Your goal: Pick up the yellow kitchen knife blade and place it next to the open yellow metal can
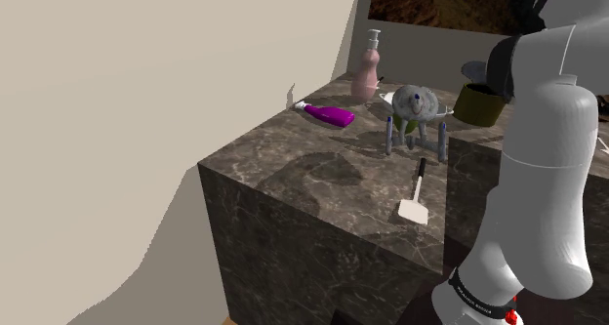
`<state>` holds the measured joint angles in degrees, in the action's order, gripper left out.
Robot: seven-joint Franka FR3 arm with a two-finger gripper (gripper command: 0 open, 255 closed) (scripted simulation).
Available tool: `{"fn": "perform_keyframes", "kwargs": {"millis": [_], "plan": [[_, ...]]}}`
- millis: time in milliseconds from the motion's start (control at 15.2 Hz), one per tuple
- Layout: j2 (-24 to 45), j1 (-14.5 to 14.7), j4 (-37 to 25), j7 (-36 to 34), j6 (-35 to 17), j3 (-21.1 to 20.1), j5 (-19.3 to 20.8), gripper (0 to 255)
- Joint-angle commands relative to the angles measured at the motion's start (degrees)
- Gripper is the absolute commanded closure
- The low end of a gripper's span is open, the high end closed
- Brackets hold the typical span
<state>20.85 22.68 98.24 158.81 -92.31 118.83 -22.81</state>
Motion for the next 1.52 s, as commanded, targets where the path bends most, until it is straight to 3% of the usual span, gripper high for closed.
{"fn": "perform_keyframes", "kwargs": {"millis": [0,1452], "plan": [[0.52,0.32,1.88,0.48,-1.48,0.11,-0.45,255],[2.50,1.52,18.99,3.83,-17.38,-3.26,-4.07,255]]}}
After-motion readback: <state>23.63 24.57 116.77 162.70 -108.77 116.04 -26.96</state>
